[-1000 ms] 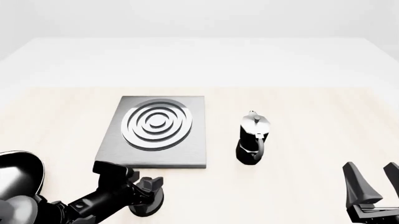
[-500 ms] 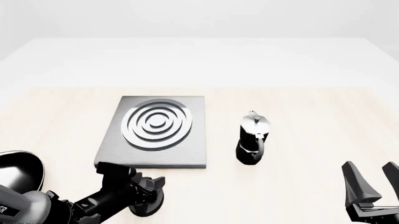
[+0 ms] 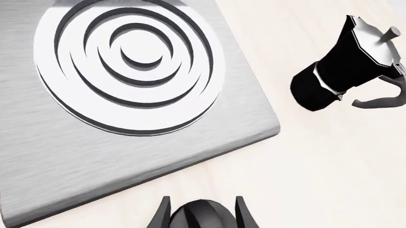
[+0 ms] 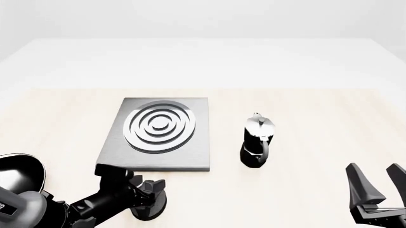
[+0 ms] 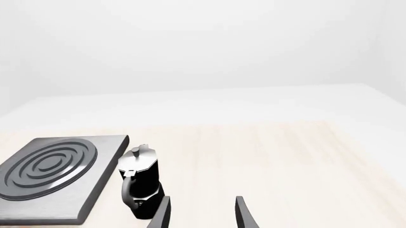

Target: Turn on the stove.

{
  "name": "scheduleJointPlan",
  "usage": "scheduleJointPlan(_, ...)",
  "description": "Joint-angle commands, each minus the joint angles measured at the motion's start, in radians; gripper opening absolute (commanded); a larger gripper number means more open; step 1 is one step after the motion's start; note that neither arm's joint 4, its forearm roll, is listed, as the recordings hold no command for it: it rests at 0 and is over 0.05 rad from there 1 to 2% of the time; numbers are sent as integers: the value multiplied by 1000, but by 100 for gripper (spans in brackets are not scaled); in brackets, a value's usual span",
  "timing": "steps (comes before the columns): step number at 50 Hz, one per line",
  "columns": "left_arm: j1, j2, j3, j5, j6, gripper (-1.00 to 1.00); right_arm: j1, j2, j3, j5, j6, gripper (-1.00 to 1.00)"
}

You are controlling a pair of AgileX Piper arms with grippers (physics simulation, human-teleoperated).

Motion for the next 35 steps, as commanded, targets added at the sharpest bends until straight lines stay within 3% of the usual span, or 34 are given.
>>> scheduleJointPlan(1, 205, -158, 82, 83, 145, 100, 3, 22, 0, -17, -2, 100)
scheduleJointPlan(12, 247, -248, 100, 125, 161, 100, 3, 22, 0, -17, -7, 100)
scheduleJointPlan(35, 263, -302, 96, 169, 175, 100, 2, 7, 0, -6, -9, 100)
